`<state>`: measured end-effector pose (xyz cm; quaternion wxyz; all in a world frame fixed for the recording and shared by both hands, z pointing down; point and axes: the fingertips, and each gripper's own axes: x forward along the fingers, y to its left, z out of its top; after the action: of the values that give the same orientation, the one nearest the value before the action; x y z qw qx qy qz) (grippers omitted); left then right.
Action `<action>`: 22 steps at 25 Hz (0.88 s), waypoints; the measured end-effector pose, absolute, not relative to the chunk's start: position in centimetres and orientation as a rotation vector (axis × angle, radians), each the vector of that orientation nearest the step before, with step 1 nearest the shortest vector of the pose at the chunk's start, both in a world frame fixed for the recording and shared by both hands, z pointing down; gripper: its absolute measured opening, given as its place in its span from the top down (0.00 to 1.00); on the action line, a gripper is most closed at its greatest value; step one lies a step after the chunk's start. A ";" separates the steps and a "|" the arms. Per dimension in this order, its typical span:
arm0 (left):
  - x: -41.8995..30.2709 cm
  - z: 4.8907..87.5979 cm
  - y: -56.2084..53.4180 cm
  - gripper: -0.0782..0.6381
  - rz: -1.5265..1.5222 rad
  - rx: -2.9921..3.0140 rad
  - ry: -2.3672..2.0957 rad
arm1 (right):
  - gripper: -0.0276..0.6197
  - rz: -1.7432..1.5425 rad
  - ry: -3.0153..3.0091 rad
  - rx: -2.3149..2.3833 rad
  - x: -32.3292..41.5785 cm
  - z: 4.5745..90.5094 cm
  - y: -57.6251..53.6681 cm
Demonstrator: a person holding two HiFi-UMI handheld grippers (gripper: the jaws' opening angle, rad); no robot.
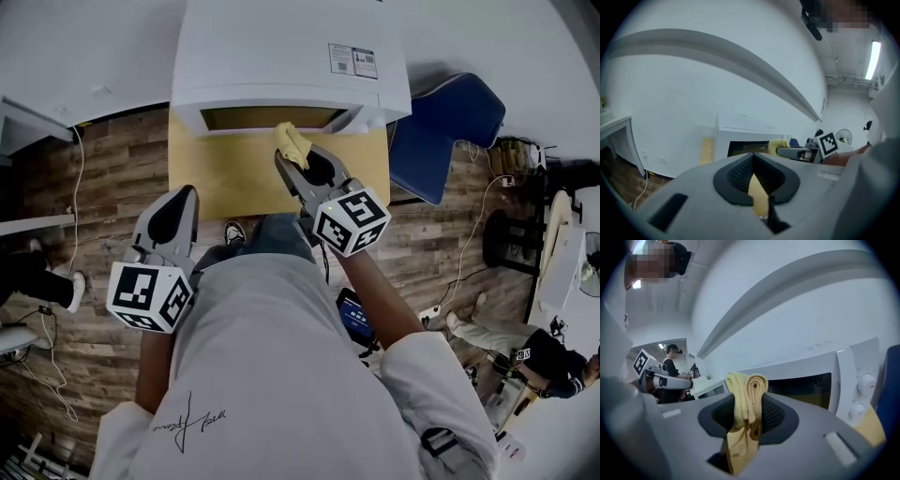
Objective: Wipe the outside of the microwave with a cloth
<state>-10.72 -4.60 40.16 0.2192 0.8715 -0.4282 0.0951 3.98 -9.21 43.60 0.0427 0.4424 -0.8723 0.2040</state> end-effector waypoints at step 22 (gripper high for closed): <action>-8.8 39.6 -4.7 0.90 0.265 2.460 -1.145 | 0.77 0.539 -2.534 1.477 9.0 41.5 -4.4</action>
<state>-8.81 -4.70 39.59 0.2061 0.8829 -0.4111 0.0951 9.02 -4.41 41.55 0.0794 0.4938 -0.8470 0.1802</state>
